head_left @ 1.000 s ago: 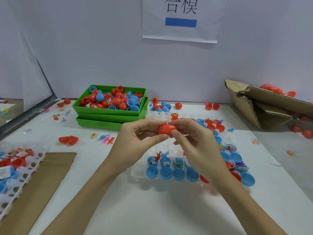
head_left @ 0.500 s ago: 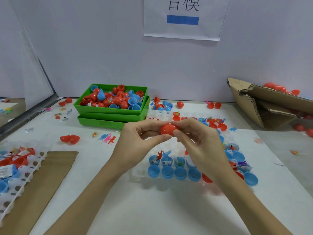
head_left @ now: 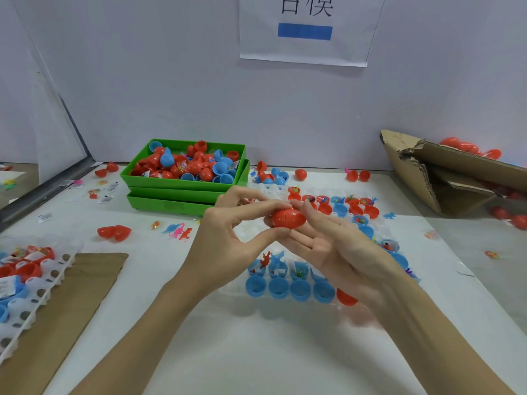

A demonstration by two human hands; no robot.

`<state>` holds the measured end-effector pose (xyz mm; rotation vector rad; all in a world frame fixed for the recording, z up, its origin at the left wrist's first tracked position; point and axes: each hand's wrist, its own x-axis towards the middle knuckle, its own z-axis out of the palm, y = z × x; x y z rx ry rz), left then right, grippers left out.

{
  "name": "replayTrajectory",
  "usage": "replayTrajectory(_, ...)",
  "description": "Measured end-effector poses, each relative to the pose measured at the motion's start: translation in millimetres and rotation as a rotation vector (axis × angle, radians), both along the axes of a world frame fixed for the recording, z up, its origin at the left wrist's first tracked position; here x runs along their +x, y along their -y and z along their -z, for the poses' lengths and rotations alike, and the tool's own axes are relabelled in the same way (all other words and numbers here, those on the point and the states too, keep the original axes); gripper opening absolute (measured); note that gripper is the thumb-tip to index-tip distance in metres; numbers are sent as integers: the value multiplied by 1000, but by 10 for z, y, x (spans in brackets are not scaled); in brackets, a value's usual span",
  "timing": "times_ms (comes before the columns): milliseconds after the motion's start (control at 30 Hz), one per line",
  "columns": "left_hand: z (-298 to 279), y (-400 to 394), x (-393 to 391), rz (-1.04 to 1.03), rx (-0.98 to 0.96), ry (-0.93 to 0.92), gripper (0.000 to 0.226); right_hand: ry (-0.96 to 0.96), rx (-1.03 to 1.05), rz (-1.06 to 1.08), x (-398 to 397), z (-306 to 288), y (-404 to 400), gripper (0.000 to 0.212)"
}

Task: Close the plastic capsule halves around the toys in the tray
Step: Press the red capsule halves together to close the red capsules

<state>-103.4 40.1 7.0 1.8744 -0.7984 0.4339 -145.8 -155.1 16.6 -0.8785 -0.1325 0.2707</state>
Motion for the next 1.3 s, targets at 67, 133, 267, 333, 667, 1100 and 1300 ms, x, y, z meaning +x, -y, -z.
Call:
replayTrajectory(67, -8, -2, -8, -15, 24, 19, 38, -23, 19, -66, 1, -8, -5, 37)
replayTrajectory(133, -17, 0, -20, -31, 43, 32, 38, -66, 69, -106, -2, -3, -22, 40)
replayTrajectory(267, -32, 12, -37, -45, 36, 44, 40, -127, 170, -95, -6, 24, -62, 48)
replayTrajectory(333, -37, 18, -44, -41, 21, 52, 41, -143, 200, -89, -8, 24, -79, 52)
replayTrajectory(667, -4, 79, -35, 4, 26, 182, 43, -157, 195, -57, -6, 4, -51, 35)
replayTrajectory(1100, 75, 226, -135, -40, -137, 181, 45, -184, 368, -55, -42, 33, -202, 57)
replayTrajectory(1300, 77, 228, -140, -50, -104, 253, 37, -166, 391, -57, -48, 15, -225, 51)
